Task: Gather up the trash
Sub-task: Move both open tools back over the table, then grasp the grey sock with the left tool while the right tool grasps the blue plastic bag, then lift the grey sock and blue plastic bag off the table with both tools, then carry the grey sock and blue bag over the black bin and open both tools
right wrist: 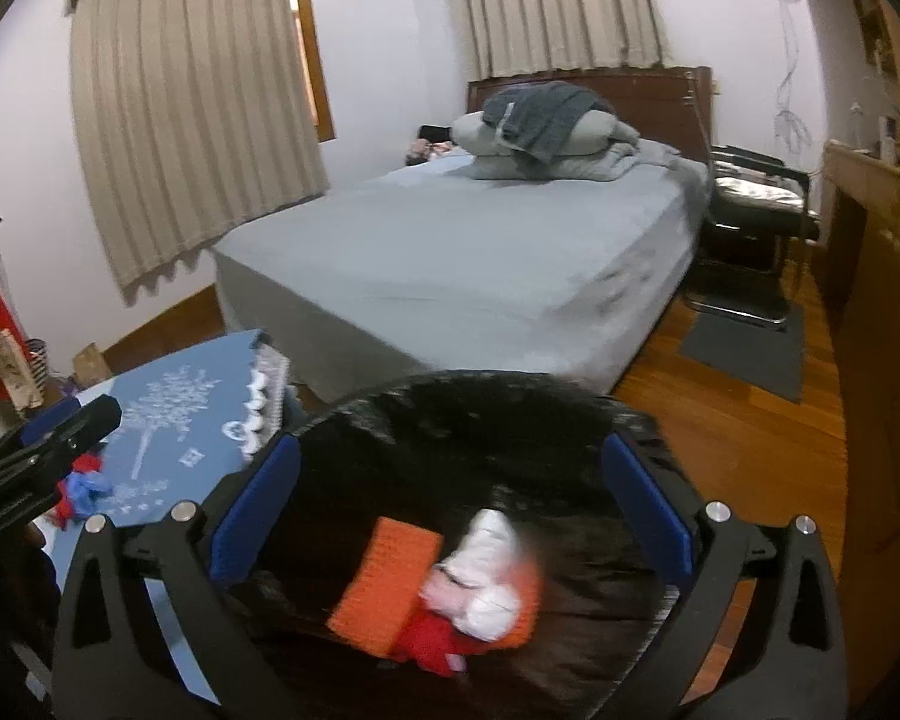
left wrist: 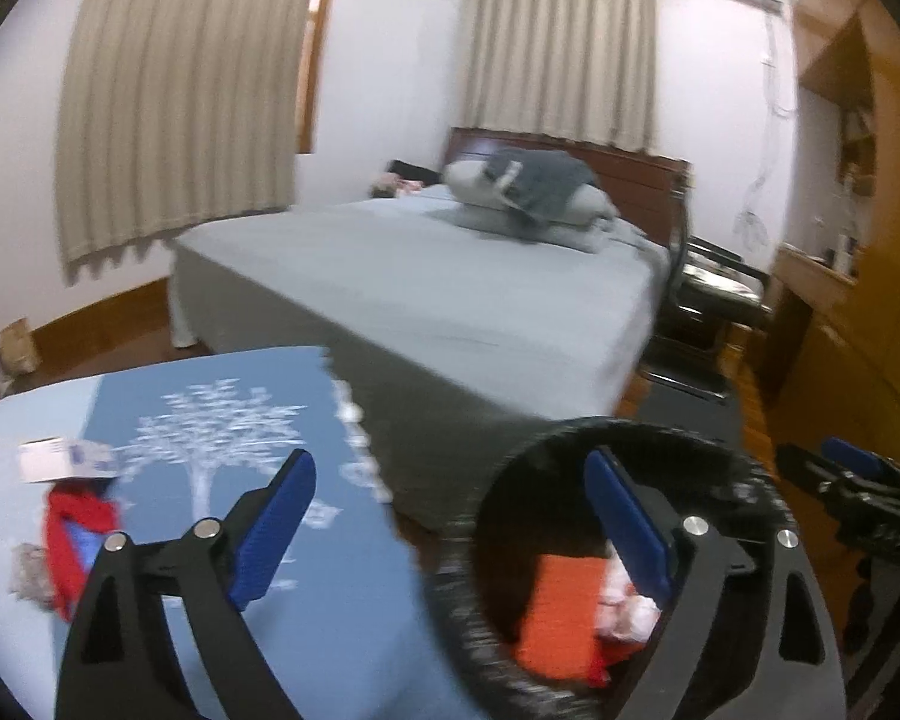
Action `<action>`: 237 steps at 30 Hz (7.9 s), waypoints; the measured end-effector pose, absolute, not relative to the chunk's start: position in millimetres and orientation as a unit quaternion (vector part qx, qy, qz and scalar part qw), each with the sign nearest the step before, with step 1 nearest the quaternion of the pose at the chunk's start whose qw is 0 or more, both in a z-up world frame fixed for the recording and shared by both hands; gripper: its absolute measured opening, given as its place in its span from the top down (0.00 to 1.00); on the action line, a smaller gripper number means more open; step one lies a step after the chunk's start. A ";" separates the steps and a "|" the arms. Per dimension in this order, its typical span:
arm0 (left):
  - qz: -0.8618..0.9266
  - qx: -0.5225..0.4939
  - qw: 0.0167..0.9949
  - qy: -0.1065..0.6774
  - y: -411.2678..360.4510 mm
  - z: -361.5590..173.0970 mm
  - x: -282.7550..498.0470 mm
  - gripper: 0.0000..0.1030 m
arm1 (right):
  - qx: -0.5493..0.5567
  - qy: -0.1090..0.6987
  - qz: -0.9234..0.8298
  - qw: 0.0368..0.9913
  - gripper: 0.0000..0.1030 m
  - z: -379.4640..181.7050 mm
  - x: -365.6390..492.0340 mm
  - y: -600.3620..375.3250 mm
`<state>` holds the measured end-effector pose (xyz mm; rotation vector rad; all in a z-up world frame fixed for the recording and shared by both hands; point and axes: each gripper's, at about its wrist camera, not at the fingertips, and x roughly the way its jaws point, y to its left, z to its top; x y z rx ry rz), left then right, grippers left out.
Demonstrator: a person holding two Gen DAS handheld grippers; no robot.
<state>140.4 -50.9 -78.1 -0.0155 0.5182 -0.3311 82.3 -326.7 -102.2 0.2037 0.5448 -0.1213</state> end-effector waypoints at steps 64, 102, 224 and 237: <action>0.051 -0.098 0.929 0.353 224.2 -171.4 149.9 0.55 | 0.003 0.358 0.186 0.915 0.05 -169.1 203.4 -18.9; 0.090 -0.083 0.927 0.354 240.6 -168.6 137.4 0.55 | -0.017 0.413 0.337 0.846 0.78 -173.9 196.5 49.2; -0.298 0.015 0.909 0.290 -150.7 -90.5 132.8 0.43 | 0.093 0.304 -0.020 0.948 0.77 -112.4 70.8 -342.5; -0.230 -0.006 0.934 0.273 -101.6 -73.1 140.6 0.17 | 0.072 0.276 -0.035 0.958 0.09 -109.0 67.0 -340.7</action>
